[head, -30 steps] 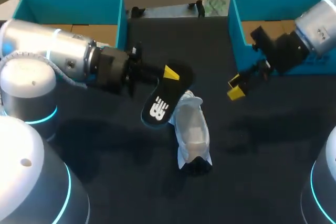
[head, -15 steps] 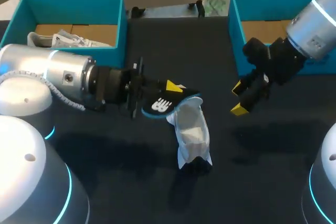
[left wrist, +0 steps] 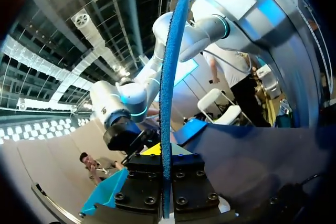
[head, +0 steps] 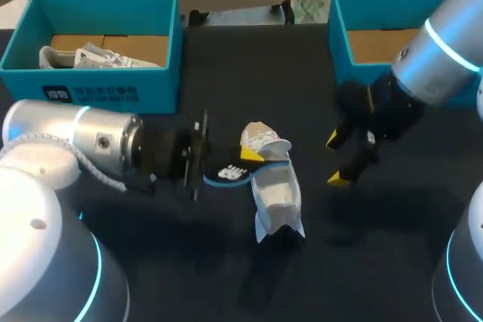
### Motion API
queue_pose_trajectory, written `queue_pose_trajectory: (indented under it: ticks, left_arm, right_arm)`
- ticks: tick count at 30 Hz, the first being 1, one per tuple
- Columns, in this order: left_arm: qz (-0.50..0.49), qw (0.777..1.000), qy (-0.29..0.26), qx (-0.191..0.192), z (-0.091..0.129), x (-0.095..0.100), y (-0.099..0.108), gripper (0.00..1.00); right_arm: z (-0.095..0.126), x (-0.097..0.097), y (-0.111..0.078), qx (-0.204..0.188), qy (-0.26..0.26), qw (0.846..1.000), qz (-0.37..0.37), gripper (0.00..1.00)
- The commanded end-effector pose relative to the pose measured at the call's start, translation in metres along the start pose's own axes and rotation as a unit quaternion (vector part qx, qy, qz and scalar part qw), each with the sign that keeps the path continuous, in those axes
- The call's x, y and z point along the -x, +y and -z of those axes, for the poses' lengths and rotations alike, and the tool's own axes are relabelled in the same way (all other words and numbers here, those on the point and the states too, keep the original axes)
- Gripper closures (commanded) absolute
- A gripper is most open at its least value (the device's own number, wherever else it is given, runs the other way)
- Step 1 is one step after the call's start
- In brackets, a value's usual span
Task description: Take the shoe out of the shoebox, open the shoe tongue, remove and reinsert the insole, then place the shoe into the shoebox
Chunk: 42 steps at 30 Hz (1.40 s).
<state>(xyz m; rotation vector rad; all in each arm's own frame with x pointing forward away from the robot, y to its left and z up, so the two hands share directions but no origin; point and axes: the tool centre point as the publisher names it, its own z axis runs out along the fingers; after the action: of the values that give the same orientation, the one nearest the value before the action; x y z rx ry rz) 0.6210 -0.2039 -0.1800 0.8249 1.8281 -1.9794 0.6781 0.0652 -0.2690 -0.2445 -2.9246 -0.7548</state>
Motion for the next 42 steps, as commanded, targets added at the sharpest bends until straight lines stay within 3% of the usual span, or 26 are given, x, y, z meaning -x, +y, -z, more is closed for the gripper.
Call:
queue_pose_trajectory:
  ticks: [1, 12, 22, 28, 37, 42]
  left_arm:
    - [0.019, 1.0, -0.016, 0.005, -0.004, -0.019, 0.004, 1.0]
    - [0.026, 1.0, -0.009, -0.001, -0.007, -0.023, 0.012, 1.0]
    - [0.036, 0.999, -0.017, -0.014, -0.016, -0.037, 0.05, 1.0]
    - [0.034, 0.999, -0.022, -0.007, -0.015, -0.036, 0.048, 1.0]
    - [0.03, 0.999, -0.02, -0.01, -0.017, -0.037, 0.05, 1.0]
    - [0.034, 0.999, -0.026, -0.022, -0.018, -0.044, 0.06, 1.0]
  right_arm:
    - [-0.023, -0.007, 0.0, 0.0, -0.01, 1.0, 0.012, 0.0]
    - [-0.023, -0.007, 0.0, 0.0, -0.01, 1.0, 0.012, 0.0]
    - [-0.065, -0.006, -0.001, -0.042, -0.007, 0.995, 0.086, 0.0]
    - [-0.077, -0.005, -0.009, -0.058, -0.002, 0.991, 0.124, 0.0]
    - [-0.077, -0.005, -0.009, -0.058, -0.002, 0.991, 0.124, 0.0]
    - [-0.084, 0.004, 0.0, -0.063, -0.002, 0.988, 0.139, 0.0]
